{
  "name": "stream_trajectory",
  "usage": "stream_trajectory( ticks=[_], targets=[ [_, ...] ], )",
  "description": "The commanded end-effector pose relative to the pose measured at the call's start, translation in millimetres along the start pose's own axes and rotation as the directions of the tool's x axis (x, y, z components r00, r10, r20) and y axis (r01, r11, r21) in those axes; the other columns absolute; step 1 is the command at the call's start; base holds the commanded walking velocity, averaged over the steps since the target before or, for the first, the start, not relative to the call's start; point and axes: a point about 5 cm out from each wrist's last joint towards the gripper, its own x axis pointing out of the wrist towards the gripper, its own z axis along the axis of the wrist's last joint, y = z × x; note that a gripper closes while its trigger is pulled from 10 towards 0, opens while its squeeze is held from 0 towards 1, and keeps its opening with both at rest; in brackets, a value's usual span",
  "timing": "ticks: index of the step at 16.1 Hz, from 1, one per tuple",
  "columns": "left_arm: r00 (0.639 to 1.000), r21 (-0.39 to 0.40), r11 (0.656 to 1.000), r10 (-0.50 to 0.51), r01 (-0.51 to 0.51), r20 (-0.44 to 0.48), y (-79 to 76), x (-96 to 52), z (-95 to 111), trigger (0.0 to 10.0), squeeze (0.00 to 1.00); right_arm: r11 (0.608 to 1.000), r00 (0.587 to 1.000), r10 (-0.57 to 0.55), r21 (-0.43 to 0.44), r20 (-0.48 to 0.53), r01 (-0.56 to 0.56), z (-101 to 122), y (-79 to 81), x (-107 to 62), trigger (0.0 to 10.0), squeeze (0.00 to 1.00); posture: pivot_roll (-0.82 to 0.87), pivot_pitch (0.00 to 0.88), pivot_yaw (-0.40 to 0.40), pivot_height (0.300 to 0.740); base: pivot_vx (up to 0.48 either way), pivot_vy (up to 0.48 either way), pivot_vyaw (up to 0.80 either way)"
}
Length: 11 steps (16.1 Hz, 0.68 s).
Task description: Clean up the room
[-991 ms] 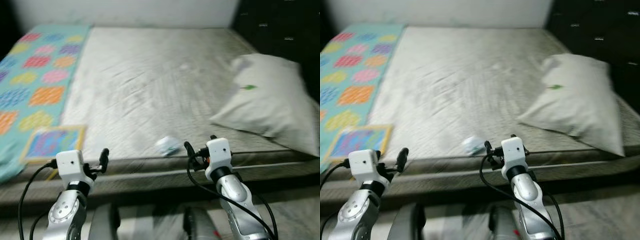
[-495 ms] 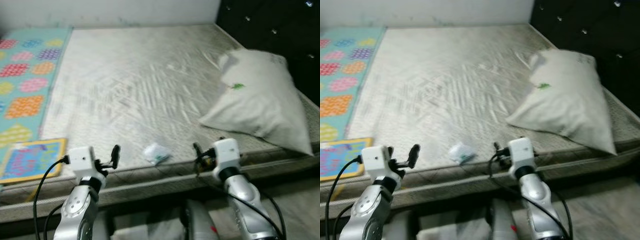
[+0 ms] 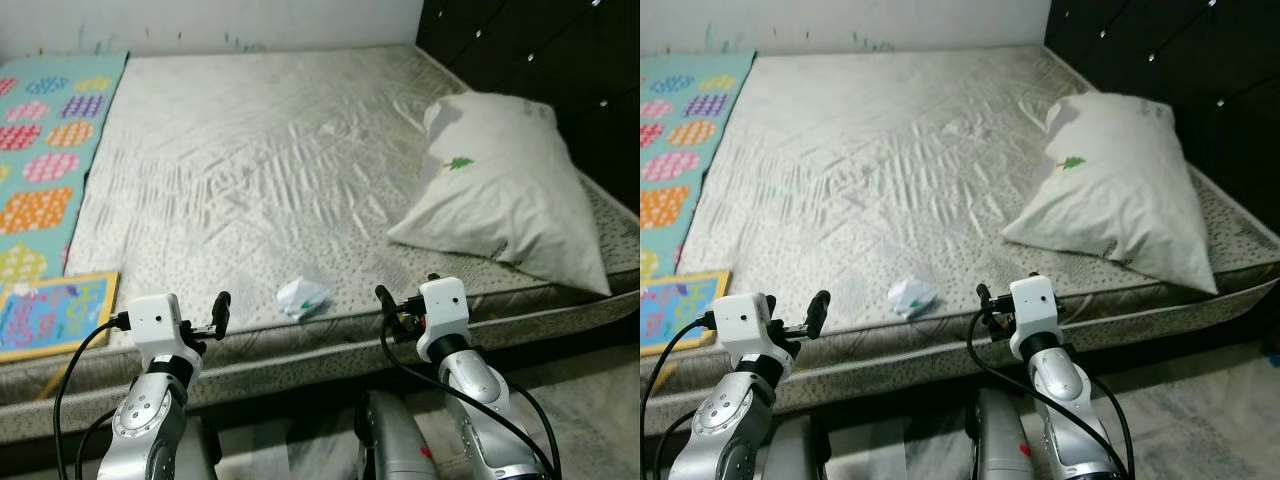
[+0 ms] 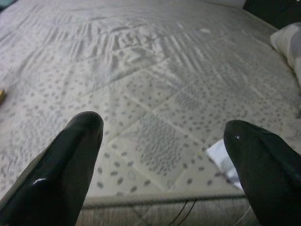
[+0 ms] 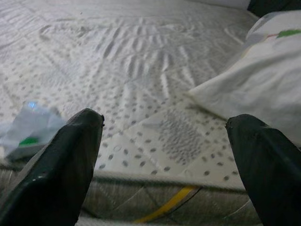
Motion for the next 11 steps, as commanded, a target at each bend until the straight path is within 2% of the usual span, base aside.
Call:
stream_trajectory(
  ticks=[1, 3, 5, 7, 8, 10, 11],
  targets=[
    [1.0, 0.011, 1.0, 0.009, -0.009, -0.015, 1.3, -1.5, -1.8, 10.0, 0.0, 1.0, 1.0, 0.007, 0.0, -0.001, -0.007, 1.1, -0.1, 1.5, 10.0, 0.0, -0.13, 0.054, -0.029, 0.524, 0.0, 0.0, 0.0],
    [0.999, 0.039, 0.999, 0.036, -0.037, 0.008, 4.2, 1.5, 4.5, 10.0, 0.0, 0.998, 0.995, 0.056, -0.026, -0.082, -0.058, -7.9, 6.0, 12.6, 10.0, 0.0, -0.11, 0.068, -0.031, 0.524, 0.0, 0.0, 0.0],
    [0.999, 0.064, 0.997, 0.035, -0.036, 0.026, 5.1, 0.2, 10.6, 10.0, 0.0, 0.987, 0.983, 0.152, -0.029, -0.1, -0.156, -6.6, 17.8, 28.0, 10.0, 0.0, -0.08, 0.08, -0.038, 0.524, 0.0, 0.0, 0.0],
    [0.999, 0.065, 0.997, 0.038, -0.039, 0.009, 6.5, -4.0, 9.5, 10.0, 0.0, 0.979, 0.974, 0.198, -0.02, -0.109, -0.201, -5.9, 23.7, 33.5, 10.0, 0.0, -0.06, 0.086, -0.041, 0.524, 0.0, 0.0, 0.0],
    [0.999, 0.065, 0.997, 0.037, -0.036, -0.015, 8.1, -9.5, 6.9, 10.0, 0.0, 0.971, 0.965, 0.237, -0.009, -0.109, -0.24, -4.9, 29.9, 37.6, 10.0, 0.0, -0.04, 0.091, -0.042, 0.524, 0.0, 0.0, 0.0],
    [0.998, 0.076, 0.997, 0.015, -0.011, -0.059, 8.4, -30.9, 5.0, 10.0, 0.0, 0.95, 0.943, 0.311, 0.031, -0.119, -0.309, -2.3, 49.2, 53.0, 10.0, 0.0, 0.02, 0.103, -0.035, 0.524, 0.0, 0.0, 0.0],
    [0.997, 0.077, 0.997, 0.035, -0.03, -0.063, 12.4, -42.3, 6.3, 10.0, 0.0, 0.944, 0.936, 0.331, 0.03, -0.123, -0.329, -1.3, 57.1, 58.4, 10.0, 0.0, 0.05, 0.112, -0.03, 0.524, 0.0, 0.0, 0.0]
  ],
)
